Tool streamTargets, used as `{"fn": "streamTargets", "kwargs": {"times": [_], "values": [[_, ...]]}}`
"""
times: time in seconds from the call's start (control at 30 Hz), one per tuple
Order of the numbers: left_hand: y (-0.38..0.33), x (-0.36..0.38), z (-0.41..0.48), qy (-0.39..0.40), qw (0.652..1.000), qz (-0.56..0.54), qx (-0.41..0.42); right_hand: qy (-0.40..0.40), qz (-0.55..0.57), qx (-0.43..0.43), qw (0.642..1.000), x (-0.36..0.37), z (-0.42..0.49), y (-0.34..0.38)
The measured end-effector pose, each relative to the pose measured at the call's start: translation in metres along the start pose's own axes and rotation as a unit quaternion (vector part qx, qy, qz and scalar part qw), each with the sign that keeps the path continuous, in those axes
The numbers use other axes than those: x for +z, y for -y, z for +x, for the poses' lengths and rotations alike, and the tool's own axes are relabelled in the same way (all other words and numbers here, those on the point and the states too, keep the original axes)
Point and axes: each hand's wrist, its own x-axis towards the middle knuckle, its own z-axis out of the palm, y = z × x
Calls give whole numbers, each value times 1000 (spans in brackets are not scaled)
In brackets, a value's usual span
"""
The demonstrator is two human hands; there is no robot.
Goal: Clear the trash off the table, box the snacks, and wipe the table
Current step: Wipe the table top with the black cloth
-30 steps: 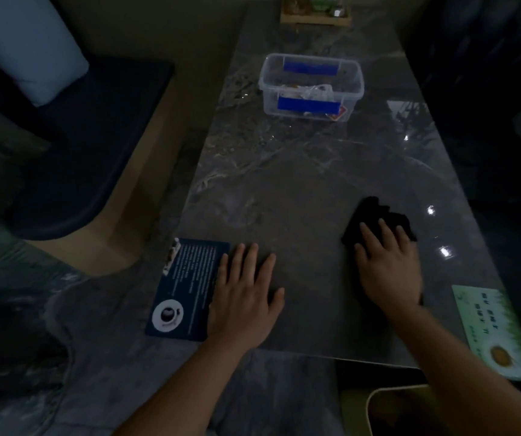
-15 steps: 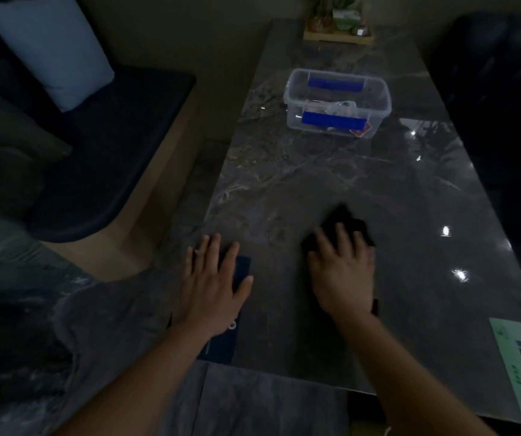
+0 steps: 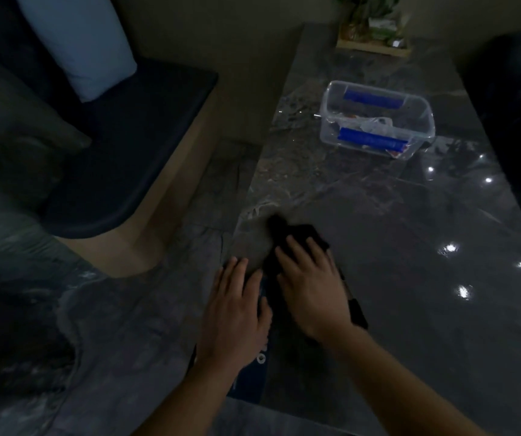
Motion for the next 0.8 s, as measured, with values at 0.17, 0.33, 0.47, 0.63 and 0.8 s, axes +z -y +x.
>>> {"fn": "streamTargets", "kwargs": {"times": [0.17, 0.33, 0.47, 0.63, 0.8], "values": [[4, 4, 3, -4, 1000, 6, -6, -11, -33, 28, 999, -6, -1, -62], [4, 5, 4, -2, 1000, 20, 1, -29, 30, 246, 968, -29, 73, -78], [2, 3, 4, 4, 1000, 26, 3, -20, -4, 25, 999, 8, 16, -5], [3, 2, 3, 8, 999, 37, 7, -1, -11, 5, 1000, -12, 55, -41], [1, 1, 5, -2, 999, 46, 5, -32, 43, 151, 987, -19, 104, -34]]}}
